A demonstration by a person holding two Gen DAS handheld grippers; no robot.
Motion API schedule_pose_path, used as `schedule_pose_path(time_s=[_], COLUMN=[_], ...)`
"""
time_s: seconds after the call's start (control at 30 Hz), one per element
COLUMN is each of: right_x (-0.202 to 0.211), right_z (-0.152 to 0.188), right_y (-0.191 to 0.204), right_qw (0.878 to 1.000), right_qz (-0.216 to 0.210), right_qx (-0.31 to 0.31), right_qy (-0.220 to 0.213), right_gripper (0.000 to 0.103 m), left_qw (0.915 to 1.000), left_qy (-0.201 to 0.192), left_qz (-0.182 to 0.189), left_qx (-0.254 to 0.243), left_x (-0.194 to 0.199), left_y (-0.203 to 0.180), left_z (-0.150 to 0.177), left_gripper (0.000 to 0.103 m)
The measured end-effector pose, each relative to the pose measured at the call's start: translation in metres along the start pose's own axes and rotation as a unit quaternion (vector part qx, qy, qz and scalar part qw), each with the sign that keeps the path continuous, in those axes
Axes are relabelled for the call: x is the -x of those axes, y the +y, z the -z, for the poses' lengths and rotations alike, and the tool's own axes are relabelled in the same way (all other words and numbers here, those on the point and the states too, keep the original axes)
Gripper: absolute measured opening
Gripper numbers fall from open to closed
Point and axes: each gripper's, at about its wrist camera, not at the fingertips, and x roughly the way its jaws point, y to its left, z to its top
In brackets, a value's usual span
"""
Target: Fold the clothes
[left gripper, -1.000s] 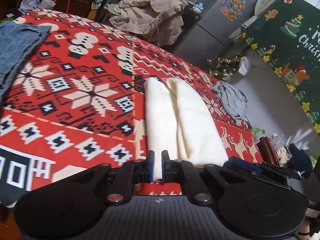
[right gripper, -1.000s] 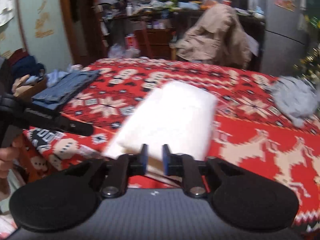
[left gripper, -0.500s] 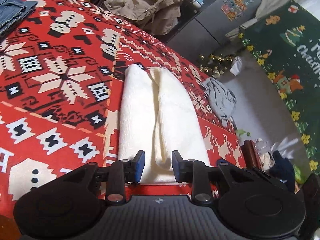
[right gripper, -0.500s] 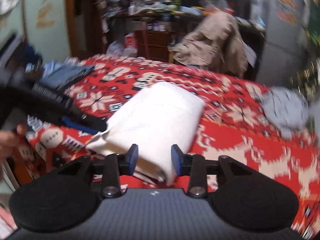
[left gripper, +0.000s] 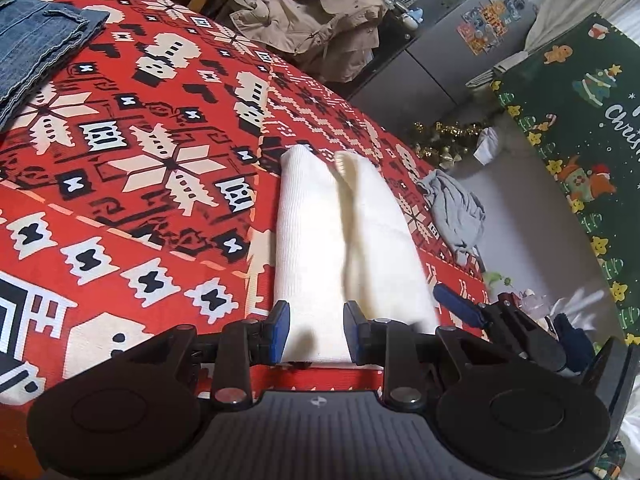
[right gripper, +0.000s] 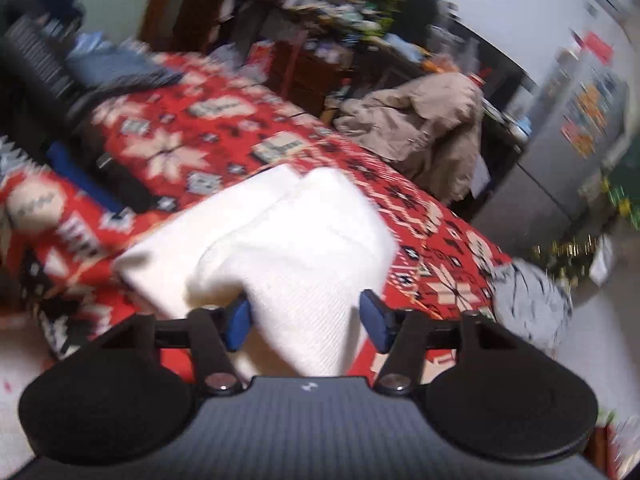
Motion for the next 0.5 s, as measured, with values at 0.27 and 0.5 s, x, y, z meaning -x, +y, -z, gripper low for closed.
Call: schedule_pose_path(time_s=[0.27, 0.5], right_x=[0.012, 0.028], right_z=[0.043, 0.098], right_y=[-0.099, -0.144], right_qw=[0.963, 0.927], right_qz=[0.052, 0.1], right_qx=[-0.266, -0.359], right_qy=[0.012, 0.039], right_gripper=[0.05, 0.052], left_qw=[0.9998, 0.9967], left_qy=[0.012, 0.012], left_qz=[-0.002, -0.026], left_qx=[-0.012, -0.075], left_x=[-0.01, -0.019], left_y=[-0.007, -0.026], left_z=[0.001, 0.007], left_gripper=[0.027, 0.027])
